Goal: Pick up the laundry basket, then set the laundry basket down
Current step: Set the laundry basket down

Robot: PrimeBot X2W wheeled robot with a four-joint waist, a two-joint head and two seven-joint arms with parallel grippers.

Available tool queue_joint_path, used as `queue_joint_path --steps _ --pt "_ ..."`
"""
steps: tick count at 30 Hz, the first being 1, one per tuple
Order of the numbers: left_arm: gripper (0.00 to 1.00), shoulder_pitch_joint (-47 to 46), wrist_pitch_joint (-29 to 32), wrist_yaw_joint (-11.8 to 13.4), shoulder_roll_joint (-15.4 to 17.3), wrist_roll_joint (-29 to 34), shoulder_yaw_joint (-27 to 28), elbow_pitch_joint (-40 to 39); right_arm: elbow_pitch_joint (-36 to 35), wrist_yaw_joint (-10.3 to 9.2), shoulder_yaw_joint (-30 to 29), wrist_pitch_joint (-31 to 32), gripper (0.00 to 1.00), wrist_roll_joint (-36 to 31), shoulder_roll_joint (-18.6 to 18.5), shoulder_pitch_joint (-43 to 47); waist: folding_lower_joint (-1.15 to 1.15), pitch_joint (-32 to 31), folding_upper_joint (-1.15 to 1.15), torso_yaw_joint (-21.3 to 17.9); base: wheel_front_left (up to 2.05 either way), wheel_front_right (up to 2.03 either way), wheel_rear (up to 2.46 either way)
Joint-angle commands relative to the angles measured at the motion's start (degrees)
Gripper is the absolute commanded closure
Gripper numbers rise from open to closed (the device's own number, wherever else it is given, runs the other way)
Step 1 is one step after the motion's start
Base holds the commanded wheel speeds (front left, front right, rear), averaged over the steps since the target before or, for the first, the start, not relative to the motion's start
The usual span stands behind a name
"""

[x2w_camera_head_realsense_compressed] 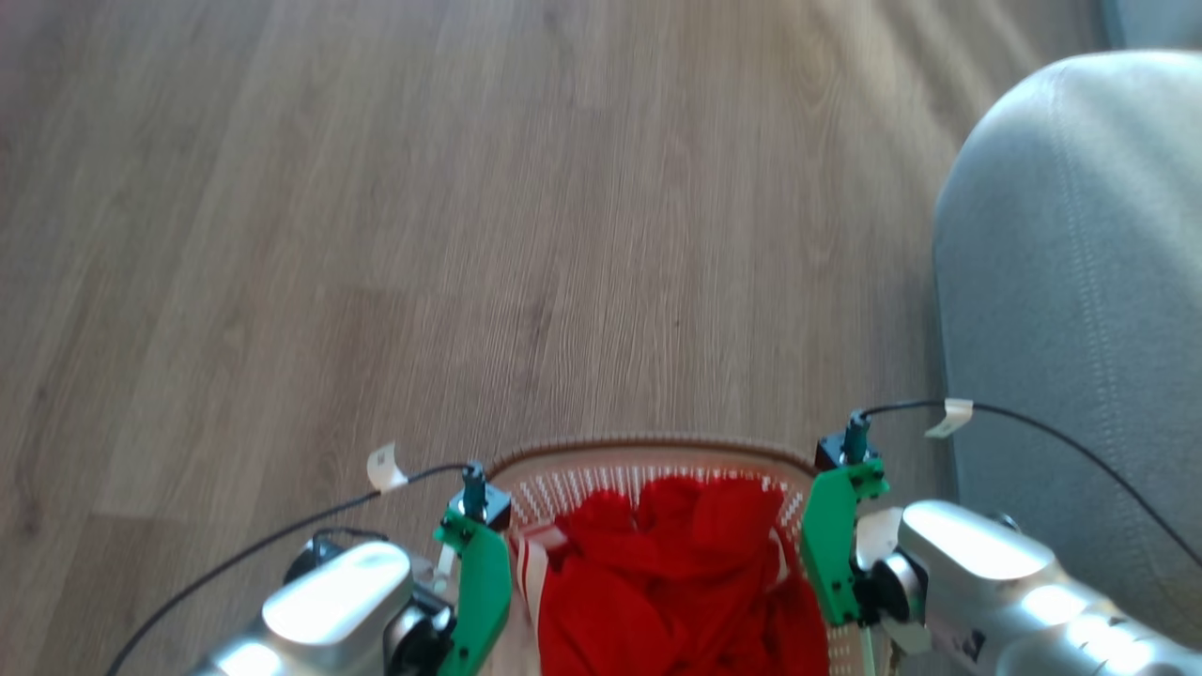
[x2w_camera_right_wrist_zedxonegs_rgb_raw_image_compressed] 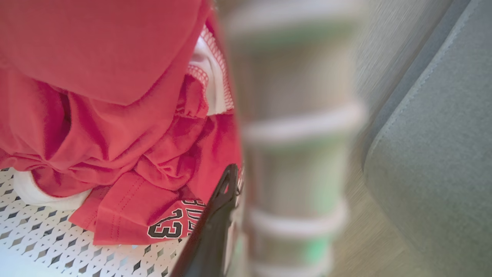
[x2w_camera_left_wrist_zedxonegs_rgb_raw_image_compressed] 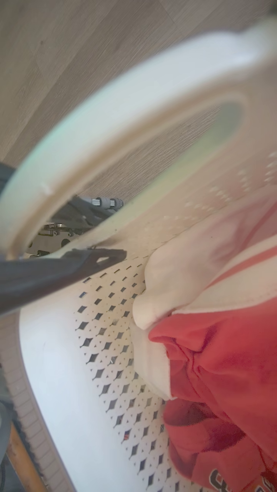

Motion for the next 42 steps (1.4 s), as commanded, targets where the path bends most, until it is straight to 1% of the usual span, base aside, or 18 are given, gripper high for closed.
queue_joint_path --steps 1,6,9,13,17,20,23,24,33,37,42 --pt "1.0 -3.3 -0.6 -1.0 -1.8 2.1 0.0 -1.8 -3.8 1.01 0.7 -1.7 1.0 -1.3 1.7 -3.4 0.0 1.8 0.0 0.0 0.0 0.0 0.0" --pt "1.0 -5.4 -4.1 -1.0 -3.1 3.6 0.0 1.4 -3.7 1.01 0.6 -3.7 1.0 -1.7 1.4 -4.6 0.0 6.2 0.0 -0.2 0.0 0.0 0.0" --pt "1.0 -7.4 -7.9 -1.0 -4.4 4.6 0.0 3.9 -3.4 1.01 -0.3 -5.4 1.0 -1.3 1.2 -5.5 0.0 9.6 0.0 -0.1 0.0 0.0 0.0" --pt "1.0 -10.2 -11.4 -1.0 -6.6 5.3 0.0 7.4 -2.6 1.01 -1.3 -8.7 1.0 -1.7 1.2 -6.9 0.0 14.8 0.0 0.0 0.0 0.0 0.0" --pt "1.0 -13.0 -15.6 -1.0 -8.7 6.1 0.0 10.5 -0.6 1.01 -2.2 -12.1 1.0 -2.8 1.1 -8.5 0.0 20.0 0.0 0.1 0.0 0.0 0.0" --pt "1.0 -15.0 -19.3 -1.0 -9.8 5.2 0.0 12.1 1.5 1.01 -3.6 -15.1 1.0 -3.2 1.5 -9.7 0.0 23.6 0.0 0.1 0.0 0.0 0.0" --pt "1.0 -16.9 -21.8 -1.0 -10.7 5.9 0.0 14.2 3.3 1.01 -4.4 -17.6 1.0 -3.9 1.9 -10.6 0.0 26.8 0.0 0.3 0.0 0.0 0.0" --pt "1.0 -17.9 -23.1 -1.0 -11.2 6.4 0.0 15.5 4.3 1.01 -4.7 -18.9 1.0 -4.3 2.0 -11.1 0.0 28.8 0.0 0.5 0.0 0.0 0.0" --pt "1.0 -20.6 -26.9 -1.0 -12.0 8.2 0.0 16.9 8.6 1.01 -5.1 -25.1 1.0 -7.1 3.4 -14.8 0.0 36.0 0.0 0.8 0.0 0.0 0.0" --pt "1.0 -21.6 -28.3 -1.0 -12.0 8.0 0.0 16.0 11.2 1.01 -4.8 -26.7 1.0 -8.6 4.2 -16.2 0.0 38.2 0.0 1.1 0.0 0.0 0.0" --pt "1.0 -22.7 -29.4 -1.0 -12.1 7.9 0.0 15.6 12.9 1.01 -5.0 -27.5 1.0 -8.9 4.9 -17.2 0.0 40.2 0.0 1.2 0.0 0.0 0.0"
